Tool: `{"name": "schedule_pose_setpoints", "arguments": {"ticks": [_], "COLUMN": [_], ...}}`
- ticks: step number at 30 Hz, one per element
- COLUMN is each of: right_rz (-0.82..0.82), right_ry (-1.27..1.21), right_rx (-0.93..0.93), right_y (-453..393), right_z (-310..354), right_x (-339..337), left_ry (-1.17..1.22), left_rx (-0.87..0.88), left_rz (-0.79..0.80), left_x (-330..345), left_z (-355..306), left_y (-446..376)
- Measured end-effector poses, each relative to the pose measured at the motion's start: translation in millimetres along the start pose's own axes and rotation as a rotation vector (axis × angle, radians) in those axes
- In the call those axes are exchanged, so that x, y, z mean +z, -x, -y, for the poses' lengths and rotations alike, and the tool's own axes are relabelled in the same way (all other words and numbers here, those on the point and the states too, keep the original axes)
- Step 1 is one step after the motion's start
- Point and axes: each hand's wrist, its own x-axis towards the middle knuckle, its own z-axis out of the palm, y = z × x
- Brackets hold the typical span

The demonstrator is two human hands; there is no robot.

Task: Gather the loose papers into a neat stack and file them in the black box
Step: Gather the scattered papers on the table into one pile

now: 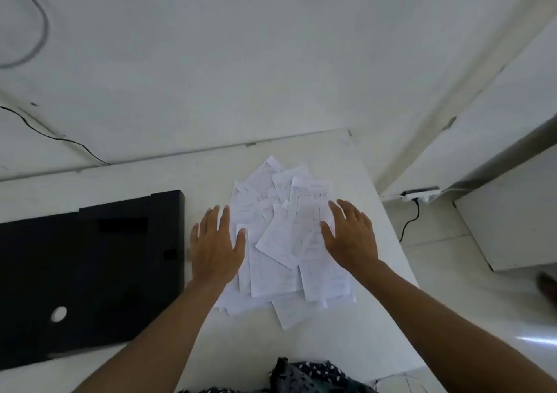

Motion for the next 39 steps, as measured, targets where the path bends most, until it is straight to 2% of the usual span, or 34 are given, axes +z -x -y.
{"name": "schedule_pose_setpoints", "arguments": {"ticks": [4, 7, 10, 15, 18, 21, 23, 28, 30, 32, 34, 36, 39], "right_rz": [0.138, 0.145, 0.138, 0.080, -0.050, -0.037, 0.005, 0.091, 0.016, -0.082, -0.096, -0.064, -0.029], "right_ry": [-0.082, -0.131, -0.091, -0.077, -0.125, -0.157, -0.156, -0.137, -0.184, -0.192, -0.158, -0.124, -0.152], "right_rx": [0.211, 0.245, 0.215, 0.009, 0.179, 0.332, 0.301, -0.011, 0.039, 0.176, 0.264, 0.231, 0.050], "right_y": [-1, -1, 0, 3, -6, -24, -36, -48, -55, -66, -76, -82, -90], "right_z": [-16, -16, -11, -3, -11, -17, -11, 10, 5, 0, 5, 21, 42], "right_x": [27, 49, 61, 70, 62, 58, 60, 69, 67, 64, 63, 66, 73], "left_ry": [0.041, 0.092, 0.088, 0.153, 0.223, 0.217, 0.257, 0.332, 0.336, 0.331, 0.332, 0.382, 0.433], "left_rx": [-0.229, -0.320, -0.314, -0.185, -0.356, -0.423, -0.395, -0.338, -0.377, -0.419, -0.414, -0.360, -0.333], "left_rz": [0.115, 0.154, 0.150, 0.044, -0.022, 0.004, 0.023, -0.028, -0.049, -0.030, 0.002, 0.014, -0.014], "left_x": [23, 43, 54, 63, 56, 51, 51, 56, 55, 52, 52, 54, 56], "left_z": [4, 1, -7, -19, -8, 2, -5, -22, -15, -10, -13, -25, -39], "left_y": [-2, -4, -4, 2, -2, -11, -19, -37, -48, -61, -72, -80, -88]}}
